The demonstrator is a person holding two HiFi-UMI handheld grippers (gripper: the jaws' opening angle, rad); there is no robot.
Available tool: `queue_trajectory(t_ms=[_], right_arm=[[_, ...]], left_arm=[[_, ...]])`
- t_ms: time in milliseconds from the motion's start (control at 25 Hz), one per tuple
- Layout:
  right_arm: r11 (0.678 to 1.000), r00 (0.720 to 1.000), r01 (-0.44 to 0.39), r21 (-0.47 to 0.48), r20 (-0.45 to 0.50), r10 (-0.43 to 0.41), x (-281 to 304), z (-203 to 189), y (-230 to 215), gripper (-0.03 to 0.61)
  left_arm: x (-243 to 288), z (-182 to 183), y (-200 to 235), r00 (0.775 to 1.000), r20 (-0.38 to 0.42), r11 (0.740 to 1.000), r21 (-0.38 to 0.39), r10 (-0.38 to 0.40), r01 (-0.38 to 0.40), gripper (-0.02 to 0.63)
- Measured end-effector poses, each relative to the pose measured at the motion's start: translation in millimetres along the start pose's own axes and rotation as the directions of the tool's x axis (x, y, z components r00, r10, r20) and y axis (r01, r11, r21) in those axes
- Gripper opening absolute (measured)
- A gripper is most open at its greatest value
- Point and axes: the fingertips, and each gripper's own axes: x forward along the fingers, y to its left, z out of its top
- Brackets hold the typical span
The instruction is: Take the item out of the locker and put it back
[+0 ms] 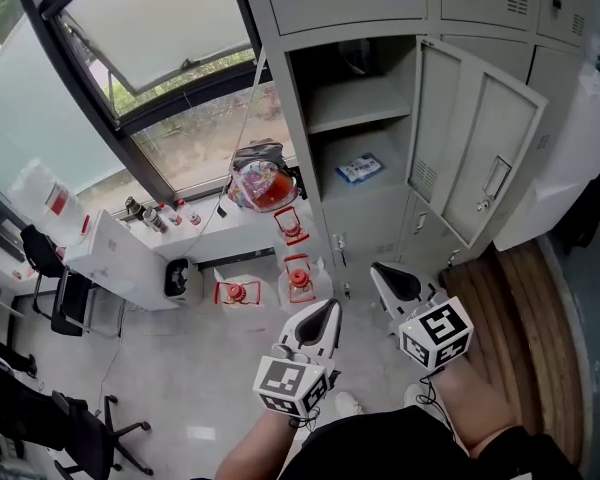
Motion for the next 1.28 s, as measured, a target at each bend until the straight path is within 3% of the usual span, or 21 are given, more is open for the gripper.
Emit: queue_trajectory(t_ms=[600,1280], right_arm=[[0.997,0.997,0.075,0.014,0.007,-0.075,25,3,-13,0.052],[0.999,0.999,0.027,0.033,-0.018,-0.026,64,2,-99,0.052]], left_arm=[[16,-5,26,0.998,-0.025,0.998,0.003,-0.06,0.06,0.017],[129,7,46,0.999,-0.039,1.0,0.009,-0.001,0.002,0.017]])
